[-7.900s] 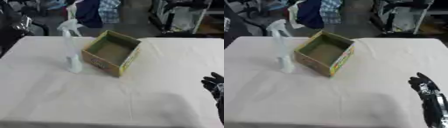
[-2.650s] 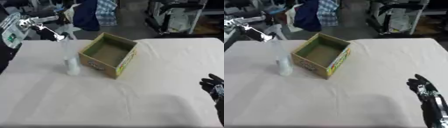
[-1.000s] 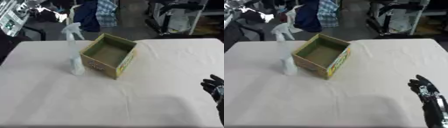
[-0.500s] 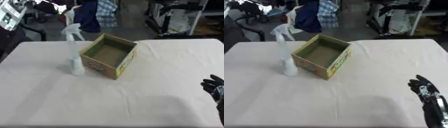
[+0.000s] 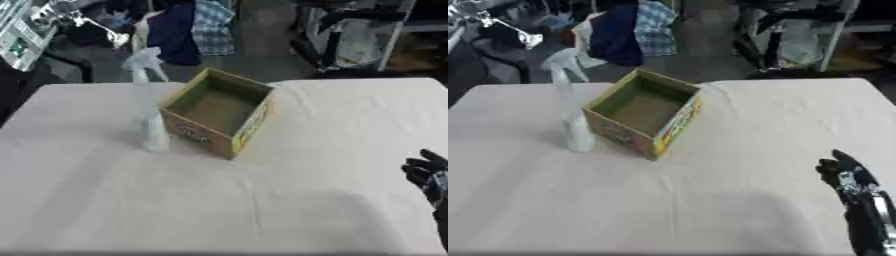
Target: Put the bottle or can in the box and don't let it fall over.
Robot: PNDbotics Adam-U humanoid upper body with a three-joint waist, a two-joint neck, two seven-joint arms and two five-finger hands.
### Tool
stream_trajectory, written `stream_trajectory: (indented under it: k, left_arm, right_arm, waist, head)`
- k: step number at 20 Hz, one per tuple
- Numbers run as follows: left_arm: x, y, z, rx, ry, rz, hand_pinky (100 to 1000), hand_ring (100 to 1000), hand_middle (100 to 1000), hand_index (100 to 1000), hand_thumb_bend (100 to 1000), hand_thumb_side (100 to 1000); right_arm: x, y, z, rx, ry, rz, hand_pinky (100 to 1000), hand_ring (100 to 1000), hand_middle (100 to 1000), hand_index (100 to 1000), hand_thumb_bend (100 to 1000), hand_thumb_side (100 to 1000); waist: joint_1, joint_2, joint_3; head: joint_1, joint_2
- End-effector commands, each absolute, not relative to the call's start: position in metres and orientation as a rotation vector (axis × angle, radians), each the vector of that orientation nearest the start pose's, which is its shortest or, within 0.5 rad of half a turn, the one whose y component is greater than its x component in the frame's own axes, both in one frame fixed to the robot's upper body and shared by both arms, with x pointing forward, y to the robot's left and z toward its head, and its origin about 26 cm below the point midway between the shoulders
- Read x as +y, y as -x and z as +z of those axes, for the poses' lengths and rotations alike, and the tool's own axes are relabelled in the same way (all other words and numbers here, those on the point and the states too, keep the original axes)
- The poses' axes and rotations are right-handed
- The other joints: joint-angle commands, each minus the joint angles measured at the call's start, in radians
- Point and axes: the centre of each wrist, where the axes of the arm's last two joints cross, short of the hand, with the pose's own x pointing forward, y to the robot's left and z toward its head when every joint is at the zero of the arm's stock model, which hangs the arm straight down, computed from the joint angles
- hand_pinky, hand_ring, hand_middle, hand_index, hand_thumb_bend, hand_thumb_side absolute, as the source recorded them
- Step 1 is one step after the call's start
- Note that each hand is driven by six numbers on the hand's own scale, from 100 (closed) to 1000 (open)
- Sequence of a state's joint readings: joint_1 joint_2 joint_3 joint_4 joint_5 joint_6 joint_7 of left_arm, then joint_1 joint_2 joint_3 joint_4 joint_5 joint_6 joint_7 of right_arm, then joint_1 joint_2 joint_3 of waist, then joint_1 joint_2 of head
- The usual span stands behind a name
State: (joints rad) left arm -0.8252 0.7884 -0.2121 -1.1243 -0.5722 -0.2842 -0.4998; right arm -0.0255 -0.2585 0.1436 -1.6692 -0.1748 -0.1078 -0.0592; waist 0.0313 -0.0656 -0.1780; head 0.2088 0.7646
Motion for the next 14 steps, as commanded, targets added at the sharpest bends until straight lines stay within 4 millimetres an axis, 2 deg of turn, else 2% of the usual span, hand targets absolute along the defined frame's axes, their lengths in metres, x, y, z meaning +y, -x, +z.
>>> stream_trajectory:
  k: [1, 4, 7, 10, 12, 14]
  left_arm:
    - [0.383, -0.43, 0.256, -1.308, -0.829, -1.606, 878, 882, 921, 978, 100, 329]
    - [0.382, -0.431, 0.249, -1.251, -0.799, -1.623, 892, 905, 952, 997, 100, 410]
    - [0.381, -0.433, 0.242, -1.213, -0.778, -1.629, 871, 881, 927, 975, 100, 407]
    - [0.38, -0.434, 0.236, -1.205, -0.757, -1.624, 841, 847, 894, 940, 100, 364]
    - [0.38, -0.435, 0.232, -1.204, -0.737, -1.62, 785, 739, 755, 828, 100, 201]
    - [0.38, -0.435, 0.23, -1.216, -0.721, -1.614, 754, 677, 671, 769, 100, 143]
  right_arm:
    - [-0.261, -0.282, 0.033, -1.79, -0.043, 0.155, 892, 799, 728, 876, 100, 716]
    - [-0.261, -0.282, 0.032, -1.788, -0.042, 0.153, 892, 799, 728, 877, 100, 717]
    - [-0.261, -0.282, 0.032, -1.788, -0.043, 0.152, 892, 799, 728, 877, 100, 719]
    - [-0.262, -0.281, 0.031, -1.785, -0.039, 0.15, 892, 799, 728, 877, 100, 719]
    - [-0.261, -0.281, 0.032, -1.788, -0.043, 0.15, 892, 799, 728, 877, 100, 719]
    - [-0.261, -0.281, 0.031, -1.786, -0.042, 0.148, 892, 799, 728, 877, 100, 720]
  waist:
    - [0.001, -0.011, -0.002]
    - [0.001, -0.01, -0.004]
    - [0.0, -0.009, -0.009]
    - [-0.001, -0.009, -0.01]
    - [-0.001, -0.008, -0.011]
    - [-0.001, -0.008, -0.011]
  head:
    - [-0.001, 0.005]
    - [-0.003, 0.005]
    - [-0.002, 0.005]
    - [-0.004, 0.005]
    - [0.002, 0.005]
    - [-0.003, 0.005]
